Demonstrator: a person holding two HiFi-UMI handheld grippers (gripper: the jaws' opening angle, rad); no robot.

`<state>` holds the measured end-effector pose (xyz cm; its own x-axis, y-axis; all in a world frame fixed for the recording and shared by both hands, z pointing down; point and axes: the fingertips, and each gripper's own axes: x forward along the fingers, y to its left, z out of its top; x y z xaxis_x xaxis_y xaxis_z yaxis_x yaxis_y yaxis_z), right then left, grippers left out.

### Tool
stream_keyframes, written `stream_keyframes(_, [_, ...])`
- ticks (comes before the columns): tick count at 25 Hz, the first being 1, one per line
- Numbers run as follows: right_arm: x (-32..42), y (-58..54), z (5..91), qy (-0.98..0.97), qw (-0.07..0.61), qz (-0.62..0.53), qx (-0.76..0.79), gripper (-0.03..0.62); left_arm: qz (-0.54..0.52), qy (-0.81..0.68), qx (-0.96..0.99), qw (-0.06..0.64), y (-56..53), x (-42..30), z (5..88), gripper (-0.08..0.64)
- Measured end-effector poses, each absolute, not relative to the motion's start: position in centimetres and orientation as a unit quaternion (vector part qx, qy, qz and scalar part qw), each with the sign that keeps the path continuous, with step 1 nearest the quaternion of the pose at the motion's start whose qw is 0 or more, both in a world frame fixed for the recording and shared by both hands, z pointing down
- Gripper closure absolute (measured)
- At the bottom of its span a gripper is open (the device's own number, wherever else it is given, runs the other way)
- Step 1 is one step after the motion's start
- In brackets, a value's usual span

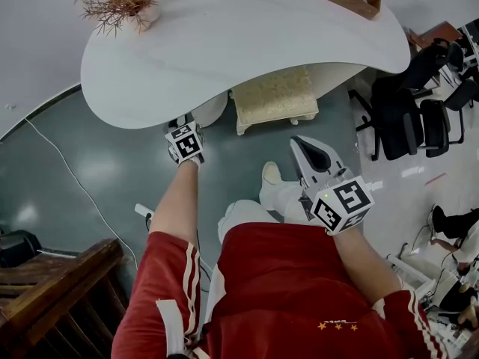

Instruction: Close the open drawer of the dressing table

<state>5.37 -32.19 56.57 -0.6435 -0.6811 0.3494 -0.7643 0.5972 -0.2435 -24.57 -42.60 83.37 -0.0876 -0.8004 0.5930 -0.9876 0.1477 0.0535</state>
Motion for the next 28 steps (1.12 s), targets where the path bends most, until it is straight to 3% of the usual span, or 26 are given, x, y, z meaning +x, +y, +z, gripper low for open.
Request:
stream_keyframes(2, [5.8, -32.0, 56.1, -0.884, 0.112, 0.189, 0.412, 0.589, 0.181, -0.713, 0.624, 0.262, -41.8, -24.3, 83.1, 0.381])
stream_keyframes(15, [6.8, -29.9, 52.7, -0.876, 0.142, 0.192, 0.419, 0.589, 0.171, -0.661, 0.676, 0.279, -32.7, -18.6, 77.4, 0.383])
stream_keyframes(28, [4.2, -24.3, 46.1, -0.881, 0.12, 0.159, 0.43, 0.589, 0.108, -0.625, 0.746, 0.202, -21.3, -17.7, 62.5, 0.396])
